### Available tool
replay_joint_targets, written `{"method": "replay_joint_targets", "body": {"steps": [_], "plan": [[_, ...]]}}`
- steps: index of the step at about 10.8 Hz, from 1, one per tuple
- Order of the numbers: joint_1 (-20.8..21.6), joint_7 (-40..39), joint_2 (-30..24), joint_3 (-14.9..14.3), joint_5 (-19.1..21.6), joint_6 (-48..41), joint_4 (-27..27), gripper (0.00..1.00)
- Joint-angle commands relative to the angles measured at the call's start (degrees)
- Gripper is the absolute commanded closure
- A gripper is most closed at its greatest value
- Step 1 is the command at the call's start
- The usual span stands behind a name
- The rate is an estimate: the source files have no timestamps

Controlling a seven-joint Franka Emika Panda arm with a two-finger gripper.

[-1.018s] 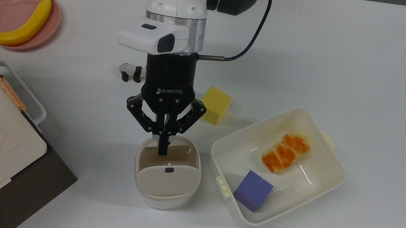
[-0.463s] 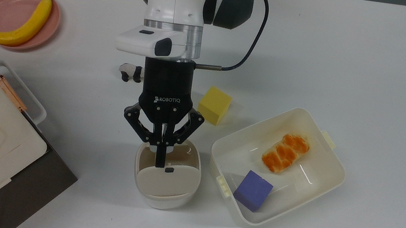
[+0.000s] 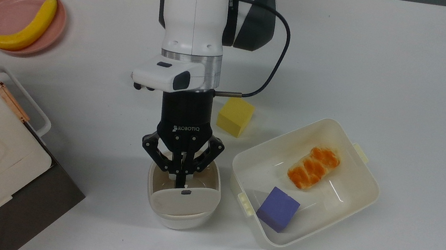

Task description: Close the trash can

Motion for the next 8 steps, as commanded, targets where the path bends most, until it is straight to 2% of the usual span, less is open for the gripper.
{"method": "replay_joint_targets", "body": {"steps": [1, 4, 8], "plan": [[-0.1, -0.1, -2.9, -0.3, 1.6, 0.3, -0.1, 1.0], [-0.7, -0.1, -6.0, -0.2, 3.2, 0.3, -1.0, 1.0], [0.1, -0.7, -1.8, -0.4, 2.3, 1.1, 0.6, 1.0]]}}
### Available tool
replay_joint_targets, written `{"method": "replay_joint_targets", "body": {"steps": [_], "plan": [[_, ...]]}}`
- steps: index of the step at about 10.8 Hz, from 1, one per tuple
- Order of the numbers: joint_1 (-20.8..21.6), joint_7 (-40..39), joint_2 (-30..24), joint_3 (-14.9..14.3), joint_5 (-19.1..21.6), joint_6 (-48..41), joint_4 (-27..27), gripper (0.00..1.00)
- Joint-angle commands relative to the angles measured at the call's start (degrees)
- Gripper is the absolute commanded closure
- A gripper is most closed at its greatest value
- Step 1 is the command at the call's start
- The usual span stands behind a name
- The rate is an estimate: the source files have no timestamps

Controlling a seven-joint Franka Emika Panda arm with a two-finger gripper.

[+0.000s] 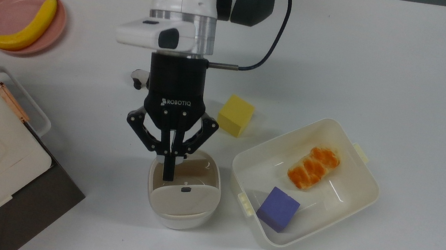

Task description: Close the trash can

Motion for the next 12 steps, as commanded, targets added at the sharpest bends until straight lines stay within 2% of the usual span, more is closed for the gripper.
{"method": "replay_joint_targets", "body": {"steps": [1, 4, 8, 12], "plan": [[1.5, -0.8, 4.3, -0.4, 0.4, 1.8, 1.9, 1.0], [1.6, -0.6, 5.6, -0.3, 0.5, 5.5, 2.0, 1.0], [0.0, -0.4, 0.5, -0.2, 1.3, 4.4, 0.8, 1.0], [0.8, -0.5, 2.8, 0.0, 0.6, 5.0, 1.4, 1.0]]}}
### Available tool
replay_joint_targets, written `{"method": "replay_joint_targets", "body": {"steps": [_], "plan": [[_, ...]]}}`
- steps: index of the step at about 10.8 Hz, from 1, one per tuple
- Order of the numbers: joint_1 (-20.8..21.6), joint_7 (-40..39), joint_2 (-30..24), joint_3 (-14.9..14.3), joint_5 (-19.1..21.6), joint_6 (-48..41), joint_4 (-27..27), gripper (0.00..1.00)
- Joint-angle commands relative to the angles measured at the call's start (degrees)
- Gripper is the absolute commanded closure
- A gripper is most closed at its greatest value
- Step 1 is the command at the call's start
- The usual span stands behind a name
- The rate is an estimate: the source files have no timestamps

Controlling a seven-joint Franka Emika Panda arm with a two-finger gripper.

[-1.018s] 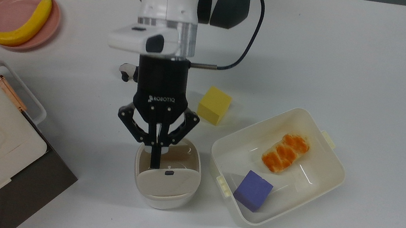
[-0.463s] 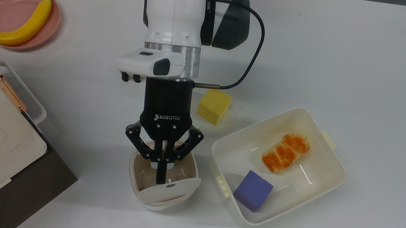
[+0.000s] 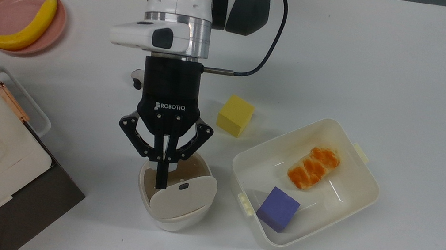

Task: Close the trash can
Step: 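Push the open lid forward and down onto the can rim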

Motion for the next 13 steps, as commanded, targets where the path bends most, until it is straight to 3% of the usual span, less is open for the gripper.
{"method": "replay_joint_targets", "body": {"steps": [1, 8, 13], "plan": [[2.2, -0.5, 1.1, 0.0, 0.5, 0.1, -0.9, 1.0], [2.9, -3.8, 0.8, -0.6, 0.2, -1.8, -1.6, 1.0], [2.4, -11.4, -2.8, -0.8, -0.9, -17.6, -1.6, 1.0]]}}
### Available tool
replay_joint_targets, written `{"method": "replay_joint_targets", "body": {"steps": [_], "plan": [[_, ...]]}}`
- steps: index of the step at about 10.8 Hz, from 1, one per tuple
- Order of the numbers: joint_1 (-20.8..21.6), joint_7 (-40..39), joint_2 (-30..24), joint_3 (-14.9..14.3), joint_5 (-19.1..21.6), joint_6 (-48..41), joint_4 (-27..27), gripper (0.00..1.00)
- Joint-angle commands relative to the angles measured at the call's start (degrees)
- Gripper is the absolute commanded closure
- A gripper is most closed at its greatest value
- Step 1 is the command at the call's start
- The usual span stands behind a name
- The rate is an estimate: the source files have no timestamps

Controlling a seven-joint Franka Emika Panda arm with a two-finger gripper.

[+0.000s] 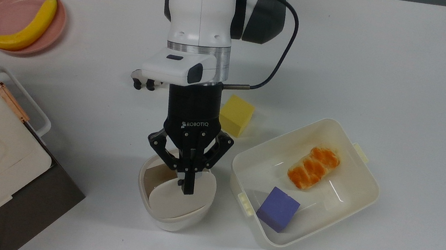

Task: Close the trash can
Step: 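Push the open lid forward and down onto the can rim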

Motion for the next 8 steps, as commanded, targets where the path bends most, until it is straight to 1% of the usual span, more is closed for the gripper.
{"method": "replay_joint_targets", "body": {"steps": [1, 2, 5, 8], "plan": [[-0.4, -4.6, -4.7, -0.8, -1.4, -12.3, -1.7, 1.0], [-1.0, -5.3, -5.2, -0.8, -2.6, -15.0, -1.7, 1.0], [-2.1, -5.8, -4.0, -0.8, -5.9, -15.4, -3.7, 1.0], [-2.4, -5.8, -3.4, -0.8, -6.0, -15.4, -5.4, 1.0]]}}
